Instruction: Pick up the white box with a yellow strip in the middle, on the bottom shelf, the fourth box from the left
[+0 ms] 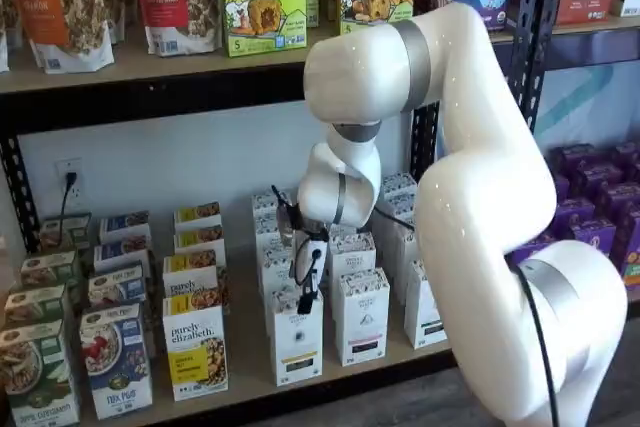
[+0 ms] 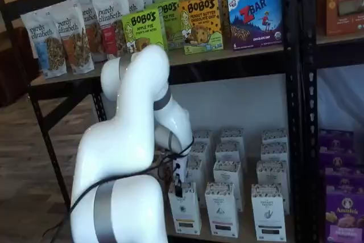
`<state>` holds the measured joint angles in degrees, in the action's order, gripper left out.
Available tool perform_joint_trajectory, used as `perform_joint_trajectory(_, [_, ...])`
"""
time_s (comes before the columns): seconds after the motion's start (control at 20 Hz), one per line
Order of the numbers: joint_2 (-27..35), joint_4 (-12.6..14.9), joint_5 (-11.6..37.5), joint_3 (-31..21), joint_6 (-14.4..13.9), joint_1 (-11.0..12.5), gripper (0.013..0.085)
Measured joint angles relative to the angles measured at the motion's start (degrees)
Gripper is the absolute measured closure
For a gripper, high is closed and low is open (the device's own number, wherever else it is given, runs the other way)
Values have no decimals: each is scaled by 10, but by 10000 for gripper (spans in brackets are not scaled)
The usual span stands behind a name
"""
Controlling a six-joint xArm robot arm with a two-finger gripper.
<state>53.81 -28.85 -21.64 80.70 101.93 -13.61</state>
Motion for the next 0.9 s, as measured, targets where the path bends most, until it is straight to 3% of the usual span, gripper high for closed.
perform_joint_trajectory(0.3, [24,46,-24,34,-33,11,130])
perform_joint_trajectory(0.9, [58,90,-49,76,-73,11,130])
